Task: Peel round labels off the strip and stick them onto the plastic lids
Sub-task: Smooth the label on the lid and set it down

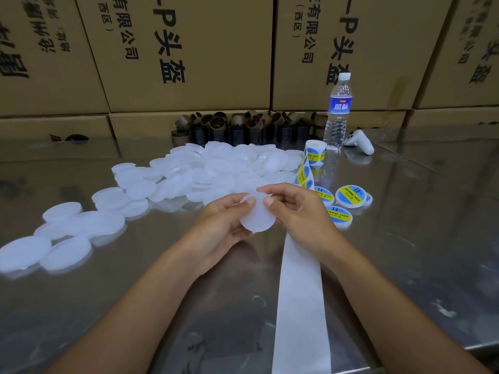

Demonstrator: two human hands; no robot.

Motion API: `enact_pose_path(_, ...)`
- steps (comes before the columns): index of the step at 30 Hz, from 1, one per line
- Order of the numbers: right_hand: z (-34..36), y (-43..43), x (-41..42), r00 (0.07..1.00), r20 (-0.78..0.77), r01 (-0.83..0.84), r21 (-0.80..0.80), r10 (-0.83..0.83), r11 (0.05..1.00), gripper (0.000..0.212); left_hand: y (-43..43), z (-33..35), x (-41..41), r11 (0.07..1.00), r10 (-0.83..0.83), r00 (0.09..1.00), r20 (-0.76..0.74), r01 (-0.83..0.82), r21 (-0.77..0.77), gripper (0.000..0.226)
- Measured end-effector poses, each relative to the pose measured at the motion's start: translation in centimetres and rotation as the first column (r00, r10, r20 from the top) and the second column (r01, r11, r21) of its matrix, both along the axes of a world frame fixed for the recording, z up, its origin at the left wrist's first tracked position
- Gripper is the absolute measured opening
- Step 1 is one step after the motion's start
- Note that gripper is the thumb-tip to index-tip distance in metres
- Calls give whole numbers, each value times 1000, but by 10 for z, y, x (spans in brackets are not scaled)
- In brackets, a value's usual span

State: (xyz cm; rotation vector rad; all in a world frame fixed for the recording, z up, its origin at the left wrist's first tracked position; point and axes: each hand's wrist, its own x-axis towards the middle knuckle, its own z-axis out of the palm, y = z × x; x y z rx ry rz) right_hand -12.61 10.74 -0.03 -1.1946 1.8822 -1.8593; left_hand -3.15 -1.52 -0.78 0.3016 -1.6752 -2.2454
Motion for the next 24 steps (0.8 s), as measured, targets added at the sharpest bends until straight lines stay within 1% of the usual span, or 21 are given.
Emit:
enact_pose_path(2, 0, 0, 1, 1000, 7, -23, 1, 23, 1000, 24, 1, -2, -1, 999, -8, 1000, 7, 9, -41, 44)
enact_pose_path(4, 0, 0, 1, 999, 20, -31, -6, 32, 999, 21, 1, -2, 0, 999, -24, 1000, -9, 23, -44, 44)
enact_pose_path(9, 2, 0, 3, 999, 17, -32, 6, 32, 999, 17, 2, -3, 0, 990, -130, 990, -57, 126, -63, 41)
enact_pose_path(11, 2, 0, 2, 1000, 24, 14, -24, -14, 1000, 20, 1, -3, -1, 993, -120, 990, -74, 119, -18, 40)
enact_pose_path(13, 3, 0, -3, 987, 50, 158, -67, -155, 985, 21, 0, -3, -2, 995, -61, 995, -79, 67, 67, 38)
enact_pose_path(14, 3, 1, -7, 963, 53, 269, -79, -265, 960, 21, -1, -3, -3, 993, -37, 996, -84, 46, 108, 36)
enact_pose_path(16, 2, 5, -15, 862, 6, 506, -58, -507, 860, 23, -3, -3, -3, 984, -4, 995, -95, 21, 178, 32)
enact_pose_path(17, 1, 8, -18, 794, -55, 605, -21, -605, 796, 26, -5, -3, -3, 979, 12, 995, -99, 9, 206, 28)
enact_pose_path(18, -1, 10, -20, 731, -142, 677, 30, -667, 736, 28, -6, -3, -4, 973, 29, 994, -102, -4, 231, 26)
enact_pose_path(19, -4, 12, -22, 689, -236, 718, 88, -686, 691, 31, -6, -2, -3, 967, 44, 993, -107, -16, 254, 27)
enact_pose_path(21, -9, 14, -22, 663, -382, 742, 216, -645, 635, 33, -7, -2, -4, 956, 73, 991, -110, -39, 291, 28)
enact_pose_path(22, -10, 14, -22, 668, -416, 739, 266, -617, 619, 32, -9, -2, -4, 952, 87, 990, -109, -51, 302, 23)
enact_pose_path(24, -12, 12, -21, 697, -402, 713, 305, -594, 631, 33, -10, -4, -5, 945, 111, 989, -98, -74, 319, 14)
